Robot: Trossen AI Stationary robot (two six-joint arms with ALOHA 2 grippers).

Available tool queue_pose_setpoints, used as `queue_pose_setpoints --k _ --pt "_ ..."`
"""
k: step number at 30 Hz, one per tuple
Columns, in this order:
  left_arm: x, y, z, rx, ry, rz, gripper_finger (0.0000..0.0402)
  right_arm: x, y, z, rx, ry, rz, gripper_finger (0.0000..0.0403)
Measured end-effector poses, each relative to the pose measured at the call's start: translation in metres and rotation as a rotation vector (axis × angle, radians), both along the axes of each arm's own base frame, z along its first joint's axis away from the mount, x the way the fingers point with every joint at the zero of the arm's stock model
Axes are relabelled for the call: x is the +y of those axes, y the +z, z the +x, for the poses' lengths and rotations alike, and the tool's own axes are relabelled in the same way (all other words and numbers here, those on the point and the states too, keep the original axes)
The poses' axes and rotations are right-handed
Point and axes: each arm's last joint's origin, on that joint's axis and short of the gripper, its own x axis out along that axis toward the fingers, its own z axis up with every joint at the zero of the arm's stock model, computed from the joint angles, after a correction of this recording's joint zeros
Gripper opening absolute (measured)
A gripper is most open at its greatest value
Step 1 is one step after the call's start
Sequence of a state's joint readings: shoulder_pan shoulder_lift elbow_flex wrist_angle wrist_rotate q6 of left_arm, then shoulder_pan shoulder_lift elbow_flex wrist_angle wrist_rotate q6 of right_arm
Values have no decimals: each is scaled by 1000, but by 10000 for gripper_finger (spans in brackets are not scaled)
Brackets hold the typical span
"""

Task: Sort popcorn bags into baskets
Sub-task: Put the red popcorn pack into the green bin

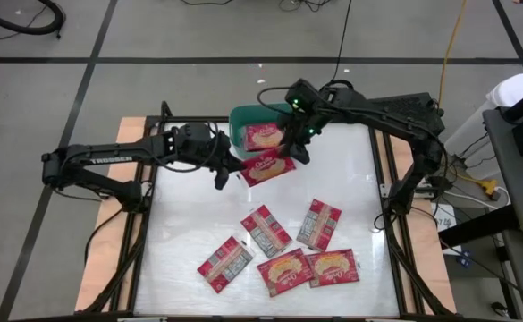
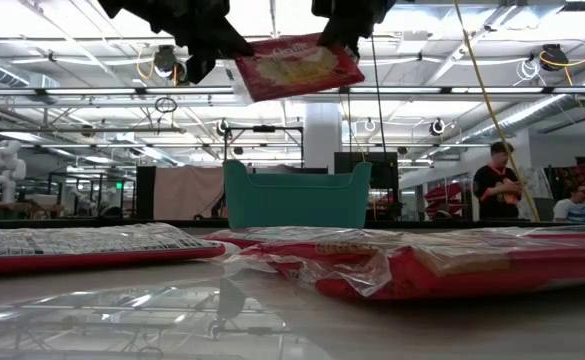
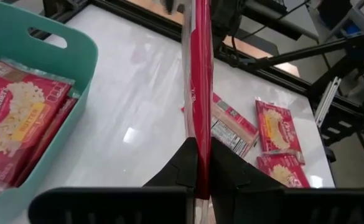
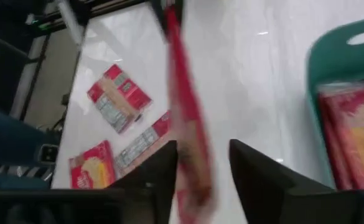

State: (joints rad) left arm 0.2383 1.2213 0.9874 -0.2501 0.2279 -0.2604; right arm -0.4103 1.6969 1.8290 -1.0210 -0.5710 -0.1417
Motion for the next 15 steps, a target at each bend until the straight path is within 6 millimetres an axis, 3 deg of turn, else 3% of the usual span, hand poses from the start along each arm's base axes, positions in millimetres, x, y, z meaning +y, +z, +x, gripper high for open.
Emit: queue_pose_setpoints --k 7,15 --pt "4 -1 -2 15 14 -10 36 -1 0 3 -36 10 -12 12" --pt "8 8 -10 -3 161 101 118 -18 1 -2 -66 -32 -40 7"
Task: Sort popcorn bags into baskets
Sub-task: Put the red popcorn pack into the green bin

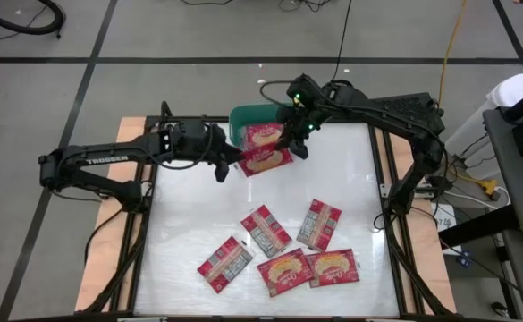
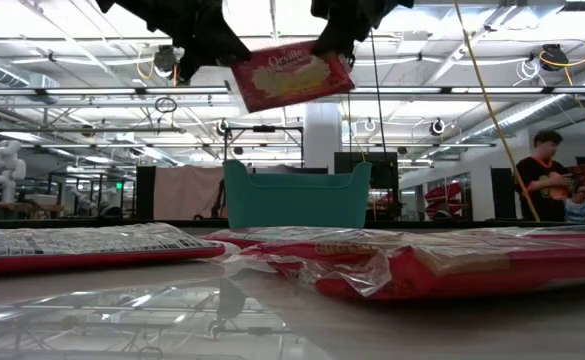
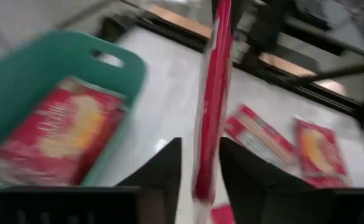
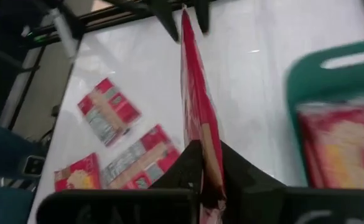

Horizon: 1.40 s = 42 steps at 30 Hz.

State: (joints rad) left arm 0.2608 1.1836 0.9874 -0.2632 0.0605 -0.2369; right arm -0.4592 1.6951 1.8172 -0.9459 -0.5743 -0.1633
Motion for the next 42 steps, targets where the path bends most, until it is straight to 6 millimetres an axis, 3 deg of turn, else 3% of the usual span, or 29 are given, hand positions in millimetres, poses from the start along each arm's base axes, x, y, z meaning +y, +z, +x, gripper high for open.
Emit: queue_pose_setpoints --k 9,19,28,37,42 --pt "7 8 -24 39 165 13 209 -50 4 -21 -56 -162 -31 4" --pt "7 2 -28 98 173 -39 192 -106 9 -47 -190 -301 -33 5" --pt "8 2 -28 101 173 -32 164 -151 -36 -37 -213 -267 112 5" --pt "8 2 -28 94 188 -58 160 -165 -83 -23 -100 -268 237 5" --pt "8 2 -28 90 195 -70 167 -169 -96 -19 -67 -286 276 5"
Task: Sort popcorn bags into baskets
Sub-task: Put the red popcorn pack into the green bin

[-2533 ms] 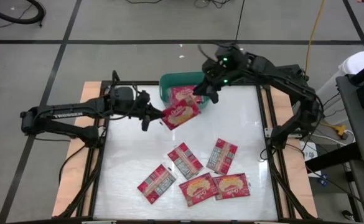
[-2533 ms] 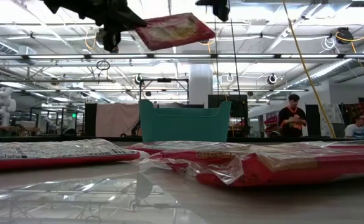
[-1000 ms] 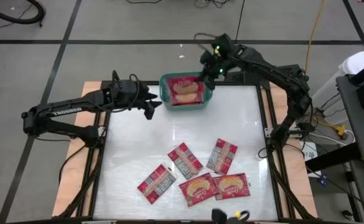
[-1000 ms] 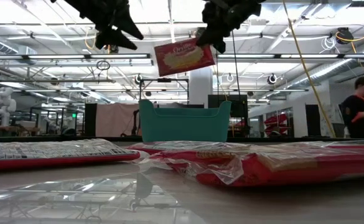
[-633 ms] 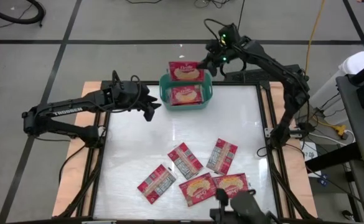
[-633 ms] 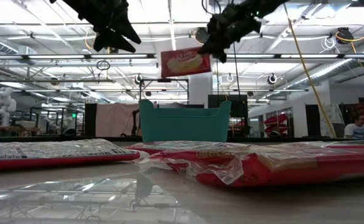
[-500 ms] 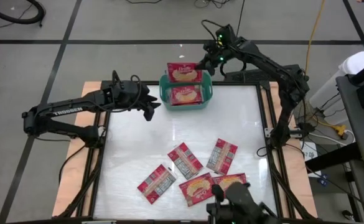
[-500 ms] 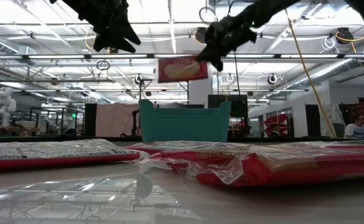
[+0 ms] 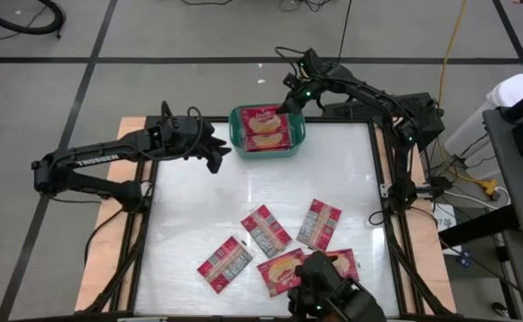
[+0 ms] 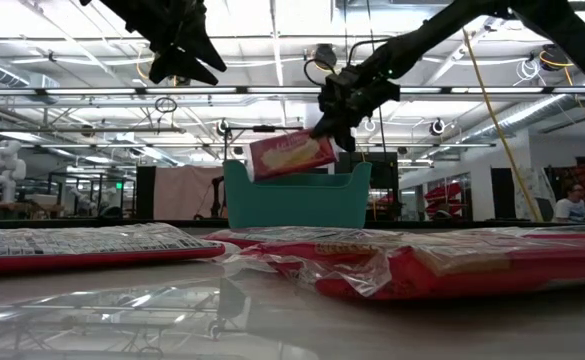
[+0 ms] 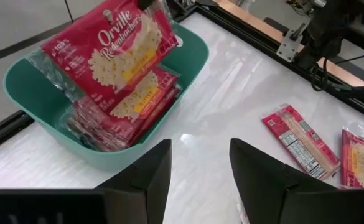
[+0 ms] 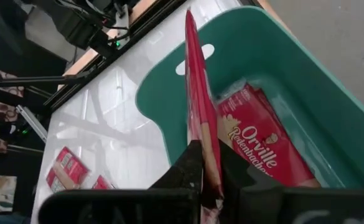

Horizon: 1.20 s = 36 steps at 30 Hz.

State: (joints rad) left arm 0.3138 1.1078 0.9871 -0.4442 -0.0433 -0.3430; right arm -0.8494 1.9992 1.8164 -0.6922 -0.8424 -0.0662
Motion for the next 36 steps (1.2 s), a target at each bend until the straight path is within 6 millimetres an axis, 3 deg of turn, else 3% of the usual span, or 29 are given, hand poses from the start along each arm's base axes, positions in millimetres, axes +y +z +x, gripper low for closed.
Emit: queue_pose_setpoints --k 5,17,25,36 --pt "0 0 0 1 -1 0 164 -1 -9 1 15 1 19 8" --pt "0 0 0 3 -4 5 162 6 -54 -6 78 -40 118 21" --pt "0 0 0 3 -4 5 175 4 -56 -4 98 -96 65 51" --pt "0 0 0 -1 4 -7 159 0 -56 -6 162 -193 38 127"
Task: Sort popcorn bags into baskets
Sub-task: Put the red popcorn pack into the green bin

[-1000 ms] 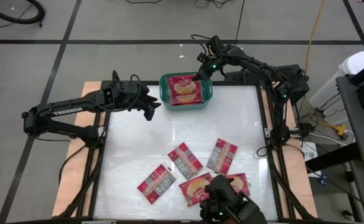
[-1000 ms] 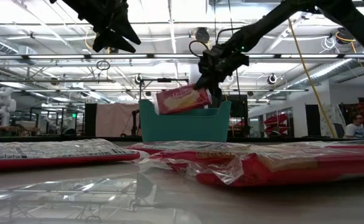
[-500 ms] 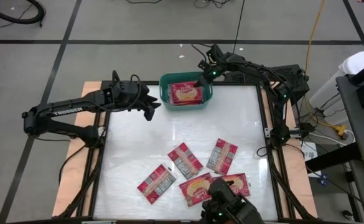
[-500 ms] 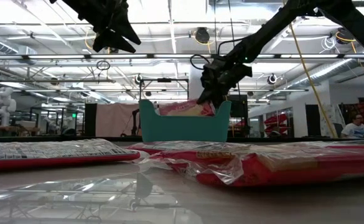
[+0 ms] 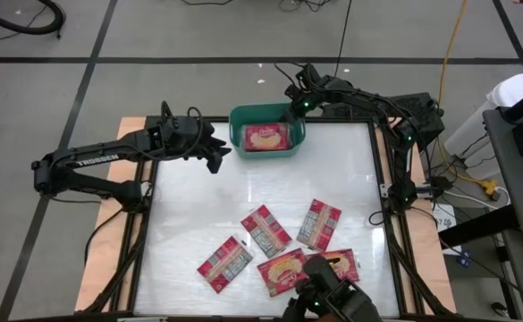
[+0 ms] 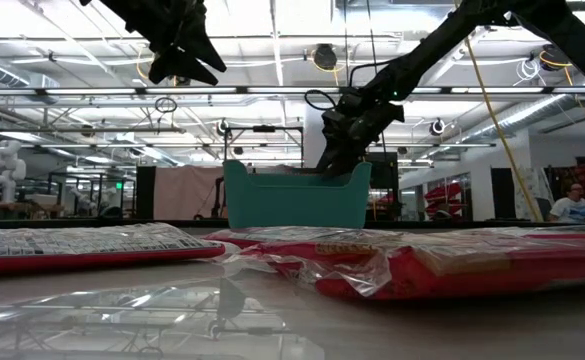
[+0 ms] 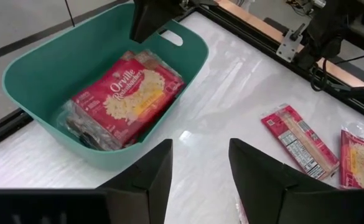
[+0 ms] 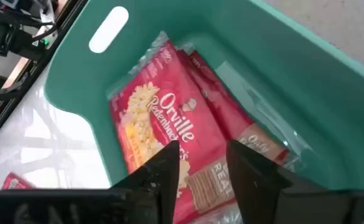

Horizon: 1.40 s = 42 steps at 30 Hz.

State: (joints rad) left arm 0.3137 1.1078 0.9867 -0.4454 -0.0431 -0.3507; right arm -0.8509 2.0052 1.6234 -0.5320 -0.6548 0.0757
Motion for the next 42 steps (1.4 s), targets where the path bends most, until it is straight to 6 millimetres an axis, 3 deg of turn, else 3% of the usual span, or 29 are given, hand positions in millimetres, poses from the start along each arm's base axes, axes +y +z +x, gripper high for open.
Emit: queue_pose_setpoints --k 5,11,17,24,30,35,42 --pt "-1 0 0 1 -1 -3 160 1 10 -2 3 -32 -13 147" --pt "-6 -10 -2 104 -15 -42 173 18 52 -7 -71 -24 -86 153" --pt "-20 -31 -2 196 -50 -116 179 50 99 -9 -157 12 -153 153" --pt "-47 -57 2 195 -116 -218 162 99 137 -10 -206 90 -156 153" --pt "-74 -71 4 176 -241 -217 148 143 156 -11 -203 192 -140 153" --pt "-91 -82 1 196 -264 -246 154 168 166 -16 -203 249 -130 153" --pt "-117 -77 4 95 -348 -132 216 213 166 -47 -172 272 -25 153"
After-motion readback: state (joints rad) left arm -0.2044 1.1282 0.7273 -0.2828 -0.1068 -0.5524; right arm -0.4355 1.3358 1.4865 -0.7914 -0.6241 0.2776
